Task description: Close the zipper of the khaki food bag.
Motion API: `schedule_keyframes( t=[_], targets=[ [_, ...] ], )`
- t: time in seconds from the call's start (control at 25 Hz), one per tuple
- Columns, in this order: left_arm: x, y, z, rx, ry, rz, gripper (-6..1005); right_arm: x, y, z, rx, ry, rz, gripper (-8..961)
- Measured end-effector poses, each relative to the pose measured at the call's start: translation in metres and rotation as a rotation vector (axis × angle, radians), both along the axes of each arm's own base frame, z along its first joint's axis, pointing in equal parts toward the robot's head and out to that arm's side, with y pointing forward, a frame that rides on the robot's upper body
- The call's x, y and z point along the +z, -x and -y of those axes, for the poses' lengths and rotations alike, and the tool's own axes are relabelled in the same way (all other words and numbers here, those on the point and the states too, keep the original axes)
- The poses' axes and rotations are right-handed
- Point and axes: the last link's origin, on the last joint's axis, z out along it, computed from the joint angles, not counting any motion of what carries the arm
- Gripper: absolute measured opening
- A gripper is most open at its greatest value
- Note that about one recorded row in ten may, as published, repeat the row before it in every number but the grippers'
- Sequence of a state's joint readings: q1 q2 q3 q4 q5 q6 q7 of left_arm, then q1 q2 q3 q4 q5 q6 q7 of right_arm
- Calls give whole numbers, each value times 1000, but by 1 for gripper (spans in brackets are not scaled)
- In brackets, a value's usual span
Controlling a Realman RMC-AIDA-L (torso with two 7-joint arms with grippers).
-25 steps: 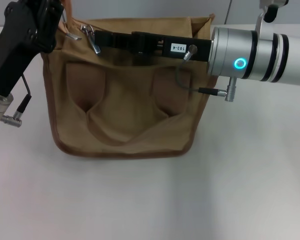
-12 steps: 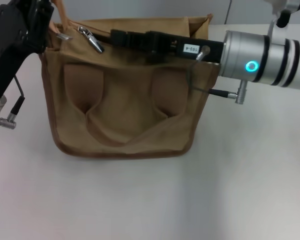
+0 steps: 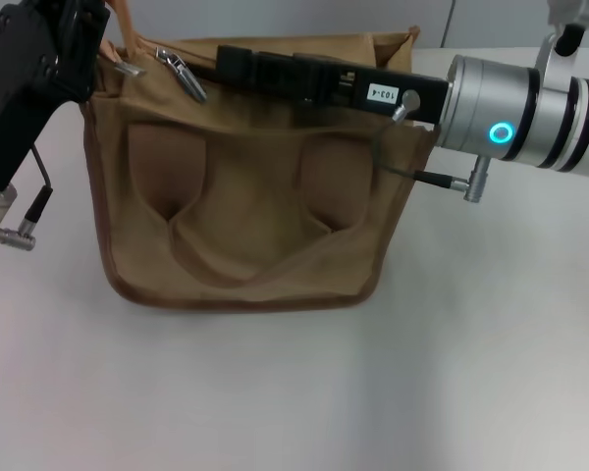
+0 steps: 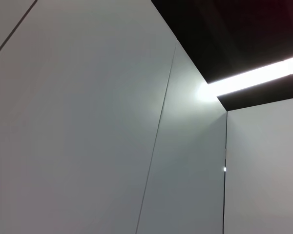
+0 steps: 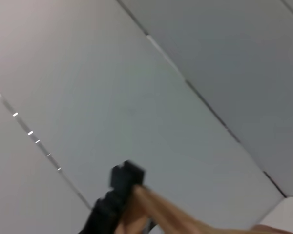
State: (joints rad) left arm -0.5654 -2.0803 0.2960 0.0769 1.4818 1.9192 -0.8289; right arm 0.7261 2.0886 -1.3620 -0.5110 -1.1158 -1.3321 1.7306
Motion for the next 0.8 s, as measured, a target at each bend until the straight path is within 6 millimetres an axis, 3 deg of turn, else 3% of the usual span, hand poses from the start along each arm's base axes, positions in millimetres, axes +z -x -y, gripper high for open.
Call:
schedule_keyframes(
  t=[0.24, 0.6, 0.8],
  targets=[
    [0, -3, -3, -11, -1, 1, 72, 1, 3, 10, 120, -42, -10, 247],
    [0, -11, -7, -34, 1, 7, 72, 0, -2, 8, 111, -78, 12, 441],
    [-1, -13, -8, -38, 6, 10, 75, 1, -1, 11, 125, -69, -1, 475]
  ],
)
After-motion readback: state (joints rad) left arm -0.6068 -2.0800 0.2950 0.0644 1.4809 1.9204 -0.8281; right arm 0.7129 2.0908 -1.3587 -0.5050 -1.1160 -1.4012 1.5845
